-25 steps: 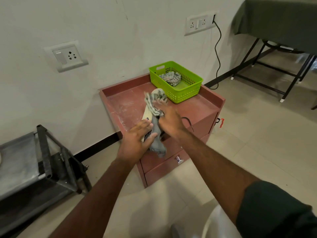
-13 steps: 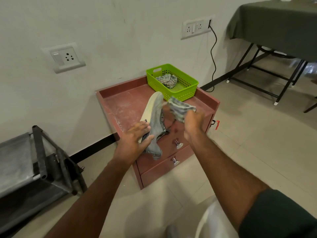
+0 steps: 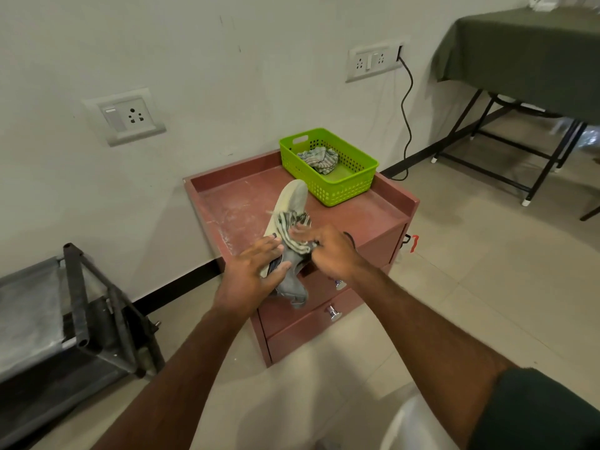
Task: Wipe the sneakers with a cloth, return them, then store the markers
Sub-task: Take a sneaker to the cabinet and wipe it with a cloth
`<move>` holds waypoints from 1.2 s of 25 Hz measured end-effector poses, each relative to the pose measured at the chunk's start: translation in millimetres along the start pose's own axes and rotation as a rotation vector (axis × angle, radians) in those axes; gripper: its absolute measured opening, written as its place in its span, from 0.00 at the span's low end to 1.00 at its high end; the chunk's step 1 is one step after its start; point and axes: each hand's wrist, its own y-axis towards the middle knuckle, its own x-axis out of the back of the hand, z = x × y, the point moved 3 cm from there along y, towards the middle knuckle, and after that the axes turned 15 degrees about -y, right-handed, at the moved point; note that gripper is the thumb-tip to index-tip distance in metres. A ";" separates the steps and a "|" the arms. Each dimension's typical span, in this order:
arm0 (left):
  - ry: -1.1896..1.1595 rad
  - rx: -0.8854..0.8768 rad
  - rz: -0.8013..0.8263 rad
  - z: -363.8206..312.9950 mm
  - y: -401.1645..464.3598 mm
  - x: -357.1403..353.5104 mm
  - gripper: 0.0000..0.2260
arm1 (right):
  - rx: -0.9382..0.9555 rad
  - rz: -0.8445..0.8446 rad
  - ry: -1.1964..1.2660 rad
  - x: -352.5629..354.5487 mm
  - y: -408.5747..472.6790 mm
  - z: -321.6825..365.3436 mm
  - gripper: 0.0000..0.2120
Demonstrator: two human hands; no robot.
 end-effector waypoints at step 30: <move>-0.011 0.022 0.045 -5.3 5.8 1.2 0.17 | -0.164 -0.254 0.182 5.3 3.6 0.5 0.25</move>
